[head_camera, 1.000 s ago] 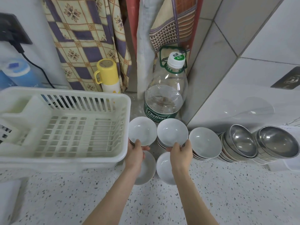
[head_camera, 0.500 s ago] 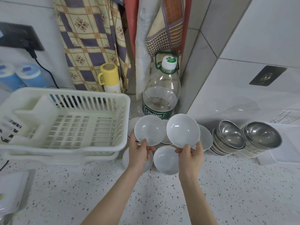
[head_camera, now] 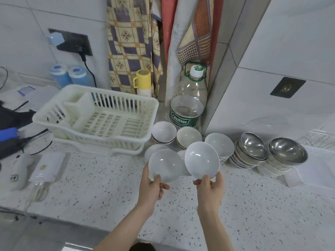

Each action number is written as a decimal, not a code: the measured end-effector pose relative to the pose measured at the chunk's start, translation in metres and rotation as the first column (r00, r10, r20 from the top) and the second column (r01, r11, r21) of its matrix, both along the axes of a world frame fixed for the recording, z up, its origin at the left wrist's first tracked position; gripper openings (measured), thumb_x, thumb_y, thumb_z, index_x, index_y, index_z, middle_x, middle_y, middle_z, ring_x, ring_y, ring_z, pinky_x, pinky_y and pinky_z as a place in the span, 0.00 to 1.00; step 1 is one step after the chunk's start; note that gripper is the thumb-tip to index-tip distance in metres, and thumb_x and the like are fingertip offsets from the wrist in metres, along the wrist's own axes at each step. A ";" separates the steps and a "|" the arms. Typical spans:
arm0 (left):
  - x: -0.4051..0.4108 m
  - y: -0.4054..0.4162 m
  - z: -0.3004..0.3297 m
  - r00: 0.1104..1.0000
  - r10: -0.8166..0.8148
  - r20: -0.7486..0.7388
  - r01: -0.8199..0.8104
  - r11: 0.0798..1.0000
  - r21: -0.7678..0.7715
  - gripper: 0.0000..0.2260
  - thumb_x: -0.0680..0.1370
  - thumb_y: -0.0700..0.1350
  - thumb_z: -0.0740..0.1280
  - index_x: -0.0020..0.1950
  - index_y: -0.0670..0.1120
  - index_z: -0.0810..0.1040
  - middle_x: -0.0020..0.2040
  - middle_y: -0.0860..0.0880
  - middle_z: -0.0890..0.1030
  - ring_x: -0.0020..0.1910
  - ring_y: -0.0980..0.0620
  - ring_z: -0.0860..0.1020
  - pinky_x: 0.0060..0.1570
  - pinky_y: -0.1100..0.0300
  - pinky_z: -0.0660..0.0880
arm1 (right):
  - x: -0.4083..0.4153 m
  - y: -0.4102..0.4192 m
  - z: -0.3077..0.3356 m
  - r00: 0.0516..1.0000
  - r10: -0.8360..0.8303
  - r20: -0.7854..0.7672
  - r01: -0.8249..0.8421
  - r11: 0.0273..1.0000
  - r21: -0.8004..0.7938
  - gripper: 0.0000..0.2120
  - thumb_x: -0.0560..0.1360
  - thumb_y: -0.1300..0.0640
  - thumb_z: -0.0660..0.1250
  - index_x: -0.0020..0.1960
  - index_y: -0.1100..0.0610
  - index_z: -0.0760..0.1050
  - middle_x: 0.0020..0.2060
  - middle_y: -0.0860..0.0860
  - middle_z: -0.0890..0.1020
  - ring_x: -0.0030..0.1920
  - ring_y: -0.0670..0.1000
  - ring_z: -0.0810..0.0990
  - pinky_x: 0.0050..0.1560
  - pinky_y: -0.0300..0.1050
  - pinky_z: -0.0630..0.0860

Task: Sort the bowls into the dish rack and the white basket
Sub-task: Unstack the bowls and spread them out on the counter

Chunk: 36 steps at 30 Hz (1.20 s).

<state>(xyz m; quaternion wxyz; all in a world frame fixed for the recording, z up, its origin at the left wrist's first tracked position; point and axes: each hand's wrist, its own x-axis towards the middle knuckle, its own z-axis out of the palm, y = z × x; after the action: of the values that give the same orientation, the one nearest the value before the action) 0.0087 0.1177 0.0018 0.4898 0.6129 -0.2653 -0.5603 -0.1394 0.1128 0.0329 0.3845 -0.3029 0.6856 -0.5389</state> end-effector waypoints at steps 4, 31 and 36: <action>0.010 0.041 -0.008 0.994 0.109 0.007 -0.109 0.992 0.060 0.25 0.81 0.36 0.59 0.69 0.64 0.66 0.41 0.38 0.83 0.24 0.56 0.77 0.20 0.65 0.64 | 0.002 0.028 -0.012 0.997 0.073 -0.010 -0.072 0.994 0.078 0.20 0.74 0.65 0.57 0.62 0.51 0.72 0.35 0.55 0.83 0.29 0.43 0.81 0.28 0.37 0.74; 0.250 -0.005 -0.049 0.996 0.042 0.076 -0.055 0.982 0.180 0.25 0.81 0.35 0.57 0.71 0.60 0.65 0.49 0.38 0.81 0.27 0.54 0.77 0.20 0.63 0.64 | 0.202 0.009 -0.070 0.948 0.312 -0.065 -0.277 0.908 0.314 0.23 0.78 0.65 0.56 0.69 0.48 0.68 0.29 0.54 0.82 0.27 0.45 0.78 0.31 0.42 0.75; 0.258 -0.016 -0.055 0.999 -0.019 0.037 0.012 0.983 0.181 0.23 0.81 0.37 0.58 0.70 0.61 0.66 0.41 0.40 0.82 0.26 0.54 0.76 0.21 0.63 0.64 | 0.212 0.002 -0.074 0.963 0.263 -0.062 -0.228 0.915 0.333 0.24 0.77 0.65 0.55 0.69 0.46 0.68 0.25 0.51 0.80 0.27 0.45 0.78 0.30 0.41 0.74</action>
<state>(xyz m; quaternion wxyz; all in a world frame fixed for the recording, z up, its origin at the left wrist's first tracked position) 0.2665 0.1016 -0.0529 0.4228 0.6634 -0.2276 -0.5739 0.0723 0.1151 -0.0412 0.4568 -0.3476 0.7402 -0.3502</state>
